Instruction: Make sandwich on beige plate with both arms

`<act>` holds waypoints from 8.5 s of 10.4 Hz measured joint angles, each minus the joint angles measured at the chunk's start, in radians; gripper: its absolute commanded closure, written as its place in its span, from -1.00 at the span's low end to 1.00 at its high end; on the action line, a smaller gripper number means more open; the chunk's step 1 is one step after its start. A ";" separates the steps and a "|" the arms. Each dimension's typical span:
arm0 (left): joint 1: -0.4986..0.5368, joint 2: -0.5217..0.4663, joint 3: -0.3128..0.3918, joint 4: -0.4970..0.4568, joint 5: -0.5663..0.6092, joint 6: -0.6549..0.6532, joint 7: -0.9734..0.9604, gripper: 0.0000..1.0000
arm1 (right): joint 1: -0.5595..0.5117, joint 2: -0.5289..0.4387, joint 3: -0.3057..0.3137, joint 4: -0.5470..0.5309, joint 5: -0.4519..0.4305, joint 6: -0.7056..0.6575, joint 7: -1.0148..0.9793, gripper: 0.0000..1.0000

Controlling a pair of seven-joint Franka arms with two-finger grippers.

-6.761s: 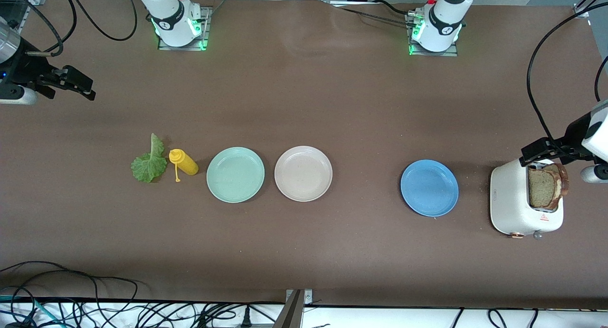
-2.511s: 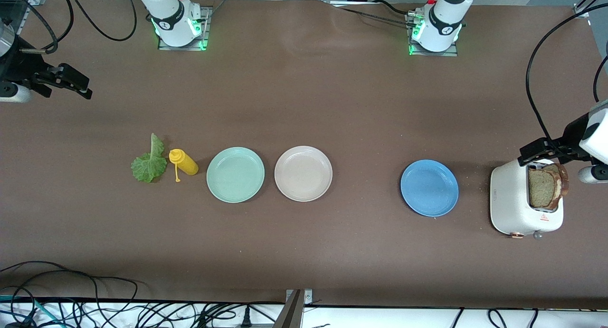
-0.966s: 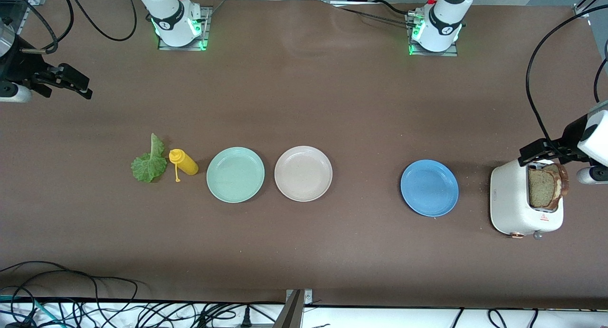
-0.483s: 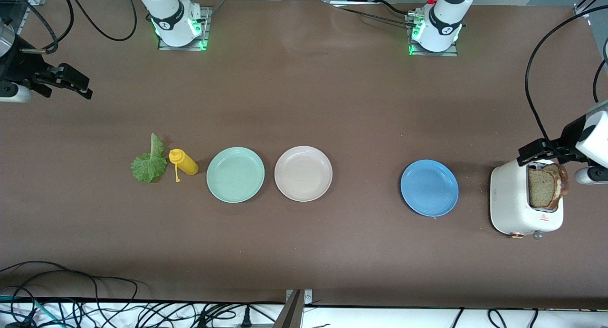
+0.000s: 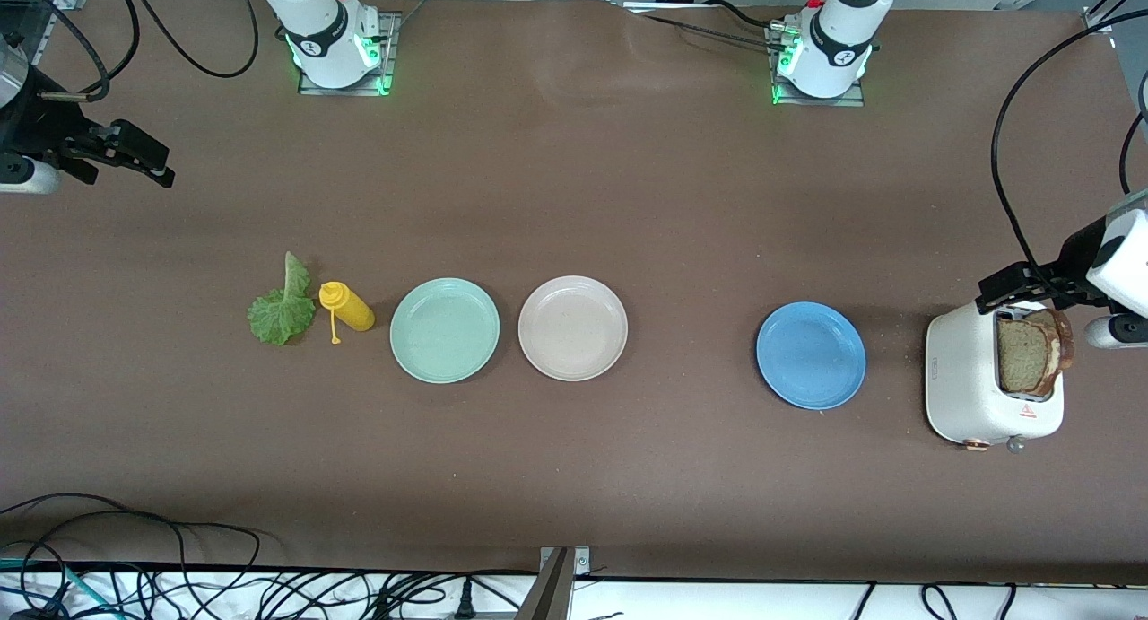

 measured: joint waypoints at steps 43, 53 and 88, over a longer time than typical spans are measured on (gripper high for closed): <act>0.183 0.249 0.005 0.001 0.082 0.112 0.350 1.00 | 0.001 0.000 0.015 0.001 0.000 0.000 0.000 -1.00; 0.200 0.132 -0.031 0.121 0.052 0.052 0.224 1.00 | 0.001 0.000 0.016 0.002 0.000 0.000 0.000 -1.00; -0.512 0.414 -0.178 -0.282 -0.493 1.112 -0.605 -1.00 | -0.004 0.441 -0.062 -0.495 -0.001 0.817 0.000 -0.21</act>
